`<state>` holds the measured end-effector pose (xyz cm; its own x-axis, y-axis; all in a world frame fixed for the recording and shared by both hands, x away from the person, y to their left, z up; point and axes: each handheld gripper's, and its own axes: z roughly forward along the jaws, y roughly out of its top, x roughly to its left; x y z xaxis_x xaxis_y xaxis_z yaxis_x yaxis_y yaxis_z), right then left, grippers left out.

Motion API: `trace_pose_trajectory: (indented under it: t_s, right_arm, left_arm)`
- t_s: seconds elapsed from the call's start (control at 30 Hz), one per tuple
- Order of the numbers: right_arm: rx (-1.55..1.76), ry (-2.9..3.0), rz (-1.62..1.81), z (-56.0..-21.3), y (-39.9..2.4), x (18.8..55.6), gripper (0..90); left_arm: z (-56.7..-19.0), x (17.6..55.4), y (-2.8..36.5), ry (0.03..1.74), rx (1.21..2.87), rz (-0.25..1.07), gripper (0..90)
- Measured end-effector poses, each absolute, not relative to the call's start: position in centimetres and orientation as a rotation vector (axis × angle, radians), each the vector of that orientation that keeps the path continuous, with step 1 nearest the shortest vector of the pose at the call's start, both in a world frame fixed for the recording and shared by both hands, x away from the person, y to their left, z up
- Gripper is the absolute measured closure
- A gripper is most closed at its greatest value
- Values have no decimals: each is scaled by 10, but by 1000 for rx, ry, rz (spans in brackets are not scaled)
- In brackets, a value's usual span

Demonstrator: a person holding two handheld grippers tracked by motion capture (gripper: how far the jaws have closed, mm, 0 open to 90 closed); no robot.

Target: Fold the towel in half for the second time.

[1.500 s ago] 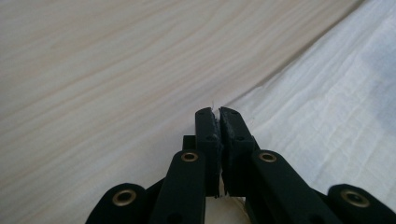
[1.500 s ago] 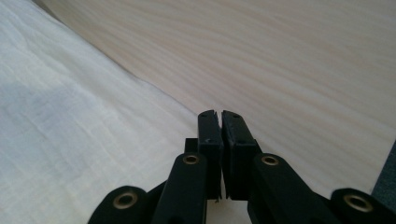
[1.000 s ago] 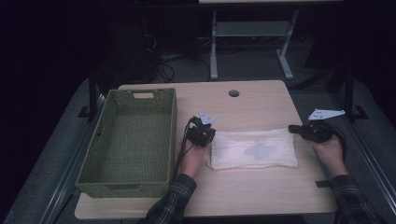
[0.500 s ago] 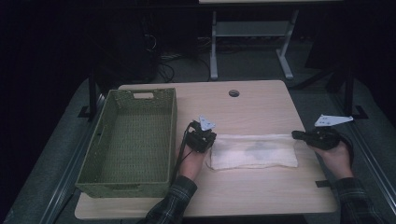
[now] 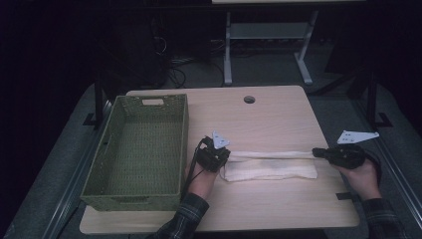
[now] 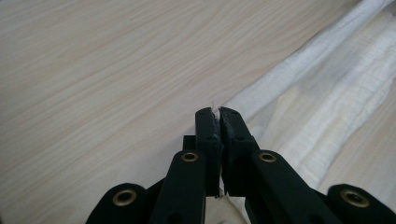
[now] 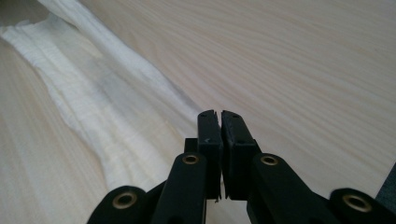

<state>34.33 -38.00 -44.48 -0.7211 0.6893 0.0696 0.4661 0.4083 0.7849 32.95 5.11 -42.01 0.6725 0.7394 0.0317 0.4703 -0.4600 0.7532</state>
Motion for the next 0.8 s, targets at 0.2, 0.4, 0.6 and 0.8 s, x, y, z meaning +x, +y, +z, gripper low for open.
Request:
trace_pose_trajectory:
  t_s: [0.2, 0.4, 0.6, 0.8]
  right_arm:
    - [998, 2426, 1195, -448, -380, 331, 871]
    - [982, 2435, 1182, -449, -379, 322, 871]
    - [960, 2469, 1164, -454, -377, 310, 870]
    - [959, 2514, 1133, -459, -374, 300, 863]
  left_arm:
    - [-426, 322, 51, 925, 2171, 435, 867]
    - [-430, 315, 50, 918, 2193, 430, 867]
    - [-434, 306, 53, 913, 2221, 403, 867]
    - [-445, 301, 50, 912, 2286, 368, 865]
